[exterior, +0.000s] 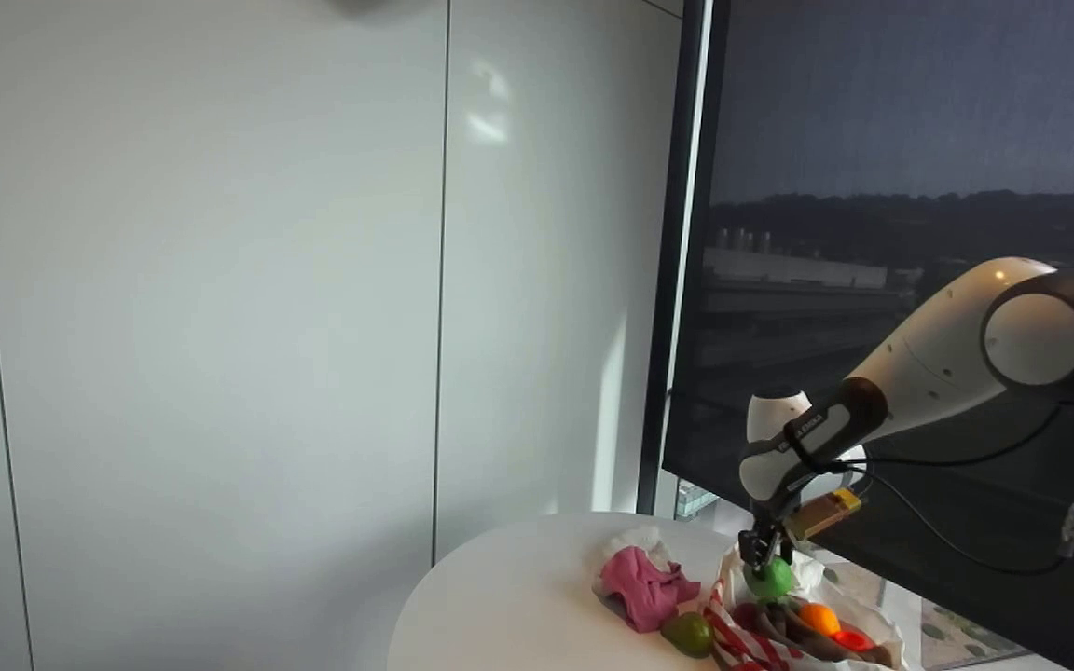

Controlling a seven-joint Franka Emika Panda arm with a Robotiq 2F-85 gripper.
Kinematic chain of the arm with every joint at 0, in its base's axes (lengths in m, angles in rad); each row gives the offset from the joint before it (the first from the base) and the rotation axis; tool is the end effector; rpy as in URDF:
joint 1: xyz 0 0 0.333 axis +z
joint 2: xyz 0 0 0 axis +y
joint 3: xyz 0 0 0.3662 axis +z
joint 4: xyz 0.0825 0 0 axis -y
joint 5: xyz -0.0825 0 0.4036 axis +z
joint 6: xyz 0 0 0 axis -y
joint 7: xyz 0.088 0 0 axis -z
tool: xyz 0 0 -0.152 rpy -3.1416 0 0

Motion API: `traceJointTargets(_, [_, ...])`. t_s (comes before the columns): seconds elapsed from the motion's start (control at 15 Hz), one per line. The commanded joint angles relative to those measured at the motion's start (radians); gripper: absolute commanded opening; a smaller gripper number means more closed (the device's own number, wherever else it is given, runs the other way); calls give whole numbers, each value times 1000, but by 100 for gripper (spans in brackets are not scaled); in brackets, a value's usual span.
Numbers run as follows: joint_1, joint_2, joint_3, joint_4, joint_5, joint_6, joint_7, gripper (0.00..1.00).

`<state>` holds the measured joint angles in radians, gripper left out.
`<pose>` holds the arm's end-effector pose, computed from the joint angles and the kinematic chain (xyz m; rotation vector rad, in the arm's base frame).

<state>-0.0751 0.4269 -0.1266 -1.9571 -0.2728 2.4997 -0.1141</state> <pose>0.6558 -0.1361 0.2578 2.8906 0.1977 0.1115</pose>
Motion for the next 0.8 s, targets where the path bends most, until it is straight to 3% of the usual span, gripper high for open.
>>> traceJointTargets(0.0, [52, -121, 70, -153, -13, -3, -57, 47])
traceJointTargets(0.27, [125, -77, 110, -179, -67, 13, -38, 47])
traceJointTargets(0.73, [223, 110, 94, -77, -211, -13, 22, 47])
